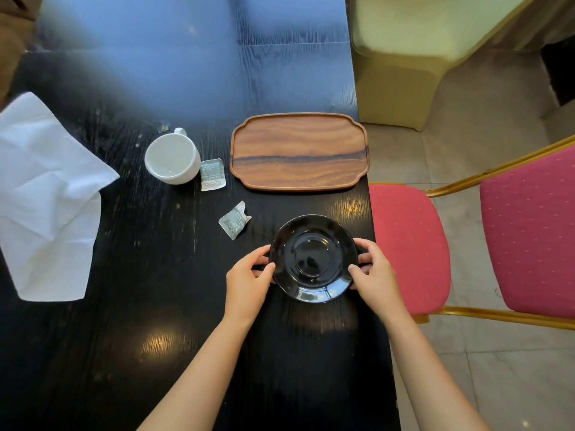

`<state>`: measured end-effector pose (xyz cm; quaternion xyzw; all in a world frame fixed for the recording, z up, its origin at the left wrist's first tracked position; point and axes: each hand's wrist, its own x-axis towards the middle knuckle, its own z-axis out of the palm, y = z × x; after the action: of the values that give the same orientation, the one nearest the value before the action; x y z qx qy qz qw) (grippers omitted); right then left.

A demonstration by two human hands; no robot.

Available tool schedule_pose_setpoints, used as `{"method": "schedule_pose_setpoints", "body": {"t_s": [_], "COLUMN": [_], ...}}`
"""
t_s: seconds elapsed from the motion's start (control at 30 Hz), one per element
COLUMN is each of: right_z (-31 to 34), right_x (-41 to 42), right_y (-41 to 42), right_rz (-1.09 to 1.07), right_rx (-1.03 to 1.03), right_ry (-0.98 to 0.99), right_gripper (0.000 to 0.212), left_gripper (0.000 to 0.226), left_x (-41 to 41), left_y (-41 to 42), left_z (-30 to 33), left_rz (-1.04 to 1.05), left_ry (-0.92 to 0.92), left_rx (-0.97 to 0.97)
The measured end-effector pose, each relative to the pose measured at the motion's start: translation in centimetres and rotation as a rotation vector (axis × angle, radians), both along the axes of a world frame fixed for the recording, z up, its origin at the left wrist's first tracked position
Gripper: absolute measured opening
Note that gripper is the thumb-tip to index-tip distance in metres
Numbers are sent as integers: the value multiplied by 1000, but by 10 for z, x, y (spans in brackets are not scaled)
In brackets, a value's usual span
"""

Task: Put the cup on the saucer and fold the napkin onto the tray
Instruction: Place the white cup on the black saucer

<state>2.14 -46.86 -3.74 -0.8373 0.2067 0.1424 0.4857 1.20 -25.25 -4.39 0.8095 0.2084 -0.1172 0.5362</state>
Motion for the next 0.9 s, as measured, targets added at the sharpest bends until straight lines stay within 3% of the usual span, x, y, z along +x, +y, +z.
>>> {"method": "schedule_pose_setpoints", "body": {"t_s": [0.2, 0.43, 0.57, 0.73, 0.9], "right_z": [13, 57, 77, 77, 46], "right_x": [5, 35, 64, 115, 158], "right_y": [-3, 26, 85, 168, 220], "right_rz": [51, 191, 368, 660, 901], "right_rx": [-82, -340, -428, -626, -777], "right_ry": [30, -130, -262, -547, -463], "right_gripper": [42, 27, 32, 49, 55], "left_gripper": [39, 20, 9, 38, 67], "left_x": [1, 8, 18, 71, 126], "left_y": [6, 38, 75, 143, 188], "left_z": [10, 45, 64, 74, 56], "left_rz": [-58, -121, -152, -267, -636], "left_ry": [-15, -94, -177, -323, -146], "left_rx": [54, 270, 445, 682, 947]}}
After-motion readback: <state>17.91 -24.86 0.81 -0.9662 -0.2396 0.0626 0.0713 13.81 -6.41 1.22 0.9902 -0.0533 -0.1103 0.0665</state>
